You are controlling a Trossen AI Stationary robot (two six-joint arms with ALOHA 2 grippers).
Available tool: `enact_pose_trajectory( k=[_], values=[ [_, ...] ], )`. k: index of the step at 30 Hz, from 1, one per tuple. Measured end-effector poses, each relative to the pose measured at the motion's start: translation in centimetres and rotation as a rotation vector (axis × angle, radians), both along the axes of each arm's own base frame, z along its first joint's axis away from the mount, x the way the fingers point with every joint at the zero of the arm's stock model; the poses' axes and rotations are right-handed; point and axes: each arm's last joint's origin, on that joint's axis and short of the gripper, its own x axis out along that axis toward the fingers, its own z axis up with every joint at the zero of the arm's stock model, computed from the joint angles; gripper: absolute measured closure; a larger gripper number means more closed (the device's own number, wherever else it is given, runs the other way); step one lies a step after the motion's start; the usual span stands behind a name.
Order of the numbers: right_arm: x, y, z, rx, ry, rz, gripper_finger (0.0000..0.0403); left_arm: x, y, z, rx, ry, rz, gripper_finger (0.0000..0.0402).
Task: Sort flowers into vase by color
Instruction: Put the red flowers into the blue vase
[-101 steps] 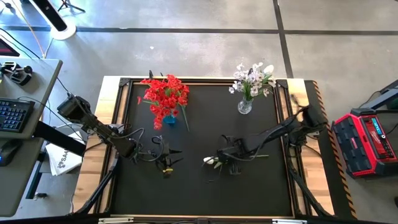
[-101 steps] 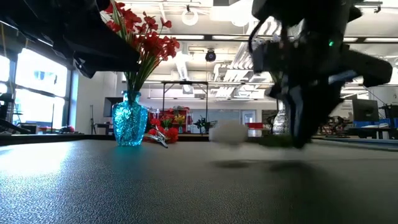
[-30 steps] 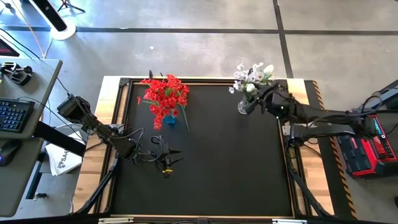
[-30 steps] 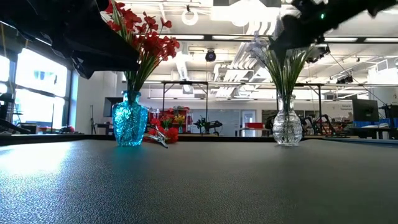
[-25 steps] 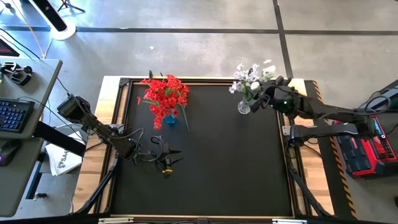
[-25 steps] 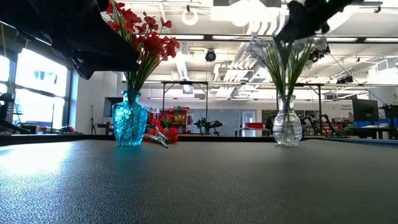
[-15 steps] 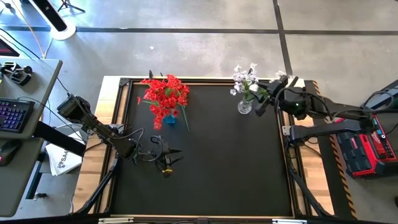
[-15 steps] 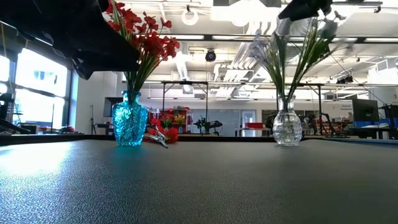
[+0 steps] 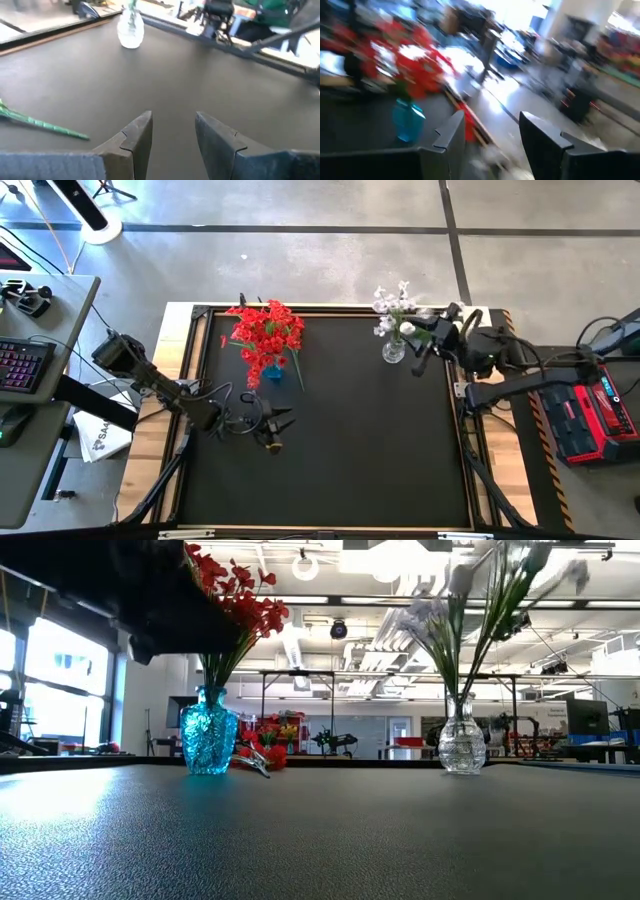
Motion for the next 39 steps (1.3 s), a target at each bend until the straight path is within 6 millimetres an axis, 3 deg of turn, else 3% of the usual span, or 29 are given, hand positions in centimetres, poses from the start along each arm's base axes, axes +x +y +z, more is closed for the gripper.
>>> enact_pose_trajectory(
  k=[4, 8, 11, 21, 26, 31, 35, 39],
  values=[
    [0.4, 1.7, 0.7, -0.012, -0.064, 0.198, 0.0242, 0.8, 0.6, 0.8, -0.017, -0.029, 0.048, 0.0272],
    [0.1, 2.1, 0.1, -0.051, 0.014, 0.105, 0.0242, 1.2, 1.0, 1.0, -0.014, -0.032, 0.063, 0.0280],
    [-0.1, 1.6, -0.7, -0.084, 0.099, -0.027, 0.0242, 1.2, 1.0, 1.0, -0.014, -0.031, 0.063, 0.0286],
    [0.6, -1.3, -1.0, -0.072, 0.136, -0.138, 0.0242, 1.2, 1.1, 1.1, 0.011, -0.021, 0.057, 0.0291],
    [2.0, -3.5, -1.3, -0.028, 0.116, -0.080, 0.0230, 1.2, 1.1, 1.1, 0.035, -0.015, 0.047, 0.0291],
    [3.5, -5.6, -1.9, -0.012, 0.122, -0.029, 0.0192, 1.2, 1.1, 1.1, 0.037, -0.014, 0.047, 0.0292],
    [3.3, -6.0, -1.6, -0.029, 0.130, -0.050, 0.0165, 1.2, 1.0, 1.1, 0.036, -0.014, 0.043, 0.0292],
    [2.7, -5.7, -0.1, -0.015, 0.126, -0.019, 0.0155, 1.2, 1.0, 1.1, 0.033, -0.014, 0.041, 0.0292]
  ],
)
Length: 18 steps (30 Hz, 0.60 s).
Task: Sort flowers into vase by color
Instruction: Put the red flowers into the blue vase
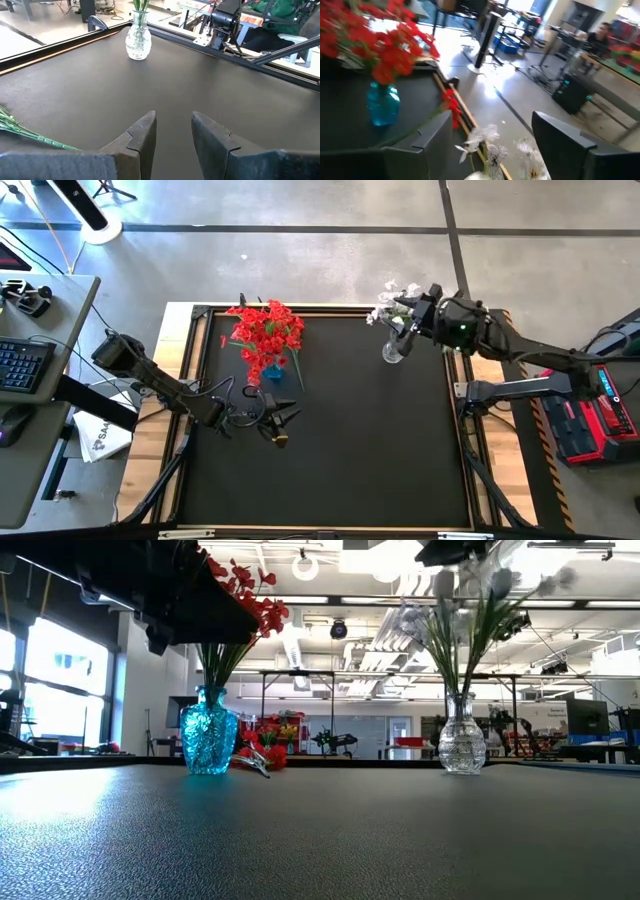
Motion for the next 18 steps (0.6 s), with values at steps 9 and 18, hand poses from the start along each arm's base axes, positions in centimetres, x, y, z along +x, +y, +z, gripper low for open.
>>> enact_pose_trajectory(
  k=[9, 18],
  values=[
    [-1.2, 2.4, 5.0, 0.034, -0.097, 0.159, 0.0155, 0.0, 0.0, 0.0, 0.000, 0.001, -0.003, 0.0292],
    [-2.6, 4.1, 6.1, 0.139, -0.032, 0.095, 0.0155, 0.0, 0.0, 0.0, 0.001, 0.002, -0.003, 0.0292]
  ],
)
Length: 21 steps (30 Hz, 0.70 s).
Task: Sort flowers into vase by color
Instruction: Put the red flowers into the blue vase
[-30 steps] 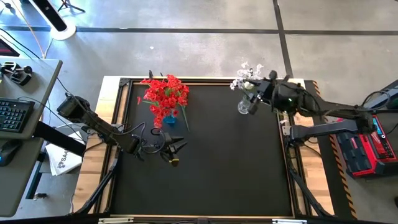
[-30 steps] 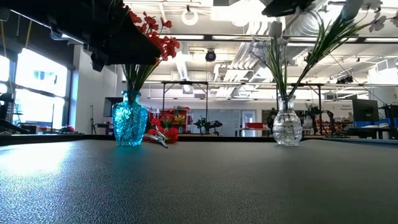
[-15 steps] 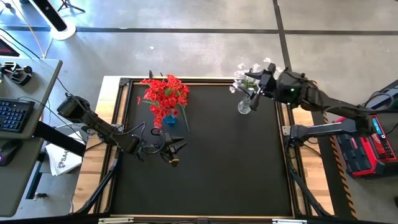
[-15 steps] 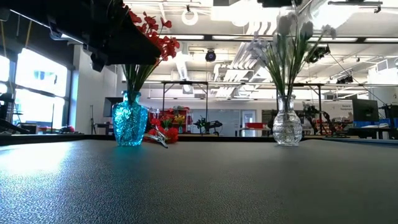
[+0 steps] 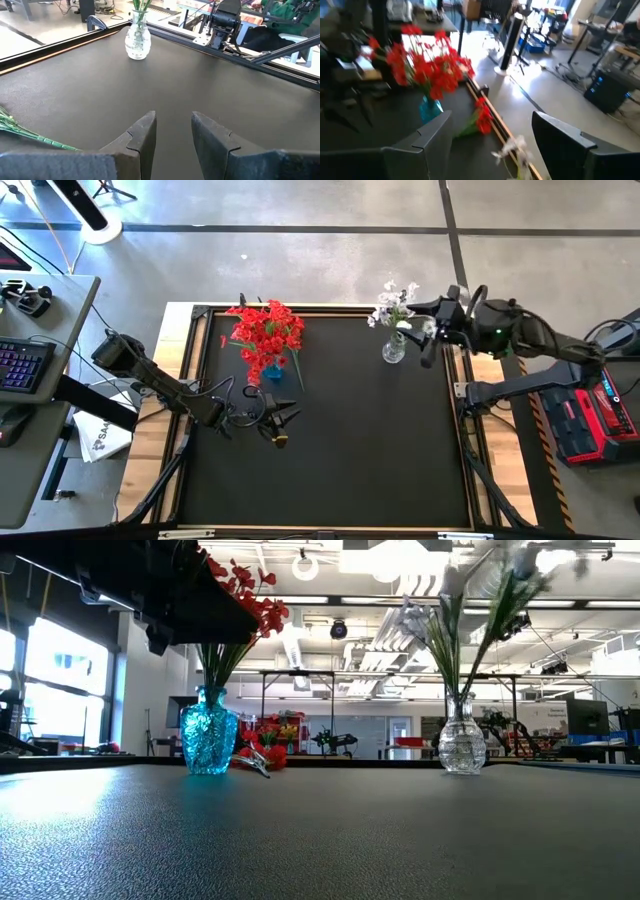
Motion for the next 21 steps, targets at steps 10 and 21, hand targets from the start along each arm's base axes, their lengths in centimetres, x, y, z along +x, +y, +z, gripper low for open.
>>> enact_pose_trajectory(
  k=[10, 21],
  values=[
    [2.3, -2.6, -2.8, -0.030, 0.110, -0.110, 0.0115, 0.0, 0.0, 0.0, 0.004, 0.001, -0.002, 0.0292],
    [4.1, -5.4, -2.2, -0.043, -0.012, 0.043, 0.0068, 1.0, -0.4, 1.9, 0.146, 0.021, -0.039, 0.0292]
  ],
)
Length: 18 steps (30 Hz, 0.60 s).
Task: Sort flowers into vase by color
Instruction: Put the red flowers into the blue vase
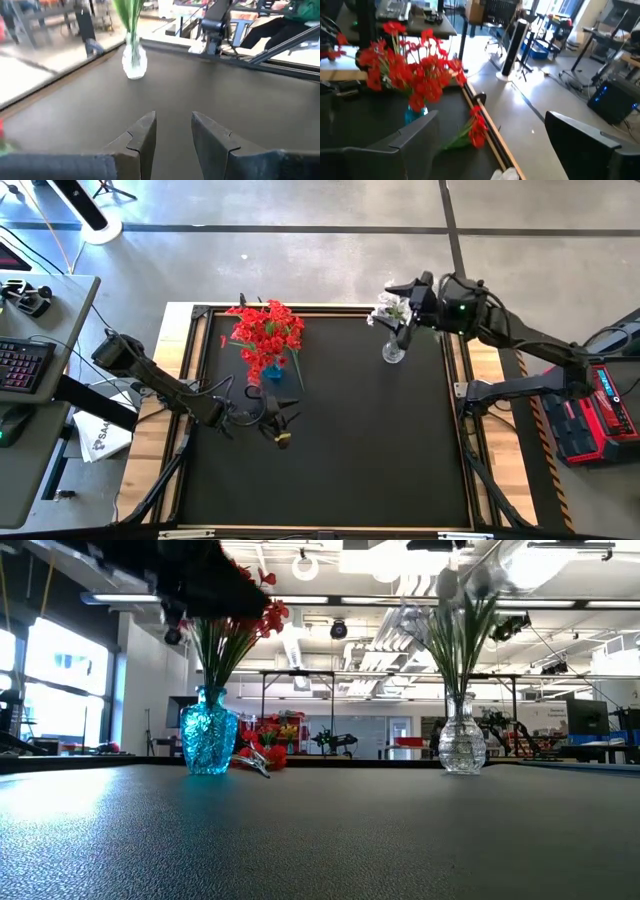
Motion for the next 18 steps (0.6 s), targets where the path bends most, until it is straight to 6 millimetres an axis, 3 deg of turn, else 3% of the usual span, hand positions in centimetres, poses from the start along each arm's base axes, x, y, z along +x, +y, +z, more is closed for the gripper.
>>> enact_pose_trajectory(
  k=[8, 15, 18],
  values=[
    [-0.8, 0.3, 0.5, 0.004, -0.030, 0.030, 0.0072, 4.1, 0.6, 3.1, 0.192, 0.035, -0.043, 0.0292],
    [-2.7, 1.2, 1.6, 0.034, -0.109, 0.067, 0.0072, 8.1, 0.4, 2.2, 0.241, 0.098, -0.103, 0.0292],
    [-3.9, 2.1, 2.2, 0.063, -0.147, 0.168, 0.0072, 9.0, 0.4, 1.5, 0.244, 0.115, -0.095, 0.0292]
  ],
)
